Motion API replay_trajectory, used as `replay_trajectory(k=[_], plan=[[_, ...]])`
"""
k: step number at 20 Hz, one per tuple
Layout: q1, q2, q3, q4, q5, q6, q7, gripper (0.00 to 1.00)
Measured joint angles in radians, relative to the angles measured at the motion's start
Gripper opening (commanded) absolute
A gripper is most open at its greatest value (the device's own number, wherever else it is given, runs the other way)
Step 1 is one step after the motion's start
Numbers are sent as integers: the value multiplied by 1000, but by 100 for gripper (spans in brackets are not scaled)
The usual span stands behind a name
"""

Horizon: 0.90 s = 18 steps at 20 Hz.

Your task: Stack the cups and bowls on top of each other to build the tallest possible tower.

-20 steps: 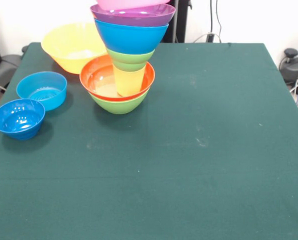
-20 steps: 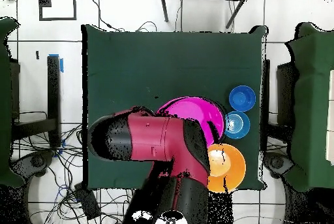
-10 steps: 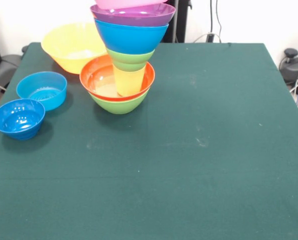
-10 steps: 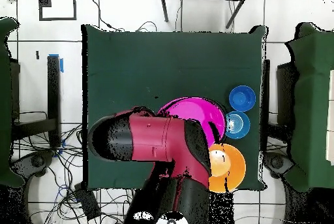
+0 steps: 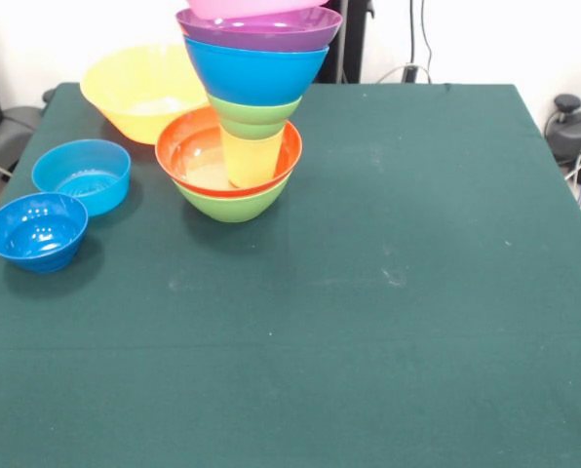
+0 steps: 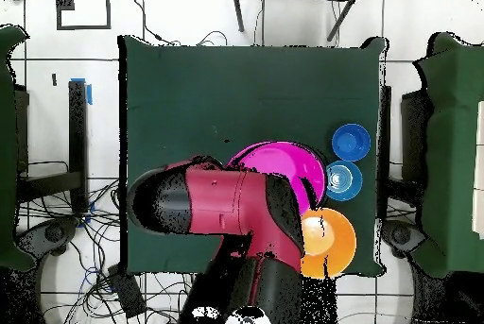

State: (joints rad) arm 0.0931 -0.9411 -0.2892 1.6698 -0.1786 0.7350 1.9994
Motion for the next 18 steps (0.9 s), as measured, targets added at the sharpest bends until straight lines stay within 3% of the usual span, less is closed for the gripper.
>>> replay_trajectory(k=[18], plan=[[-1,-3,6,74,0,-44,0,0]])
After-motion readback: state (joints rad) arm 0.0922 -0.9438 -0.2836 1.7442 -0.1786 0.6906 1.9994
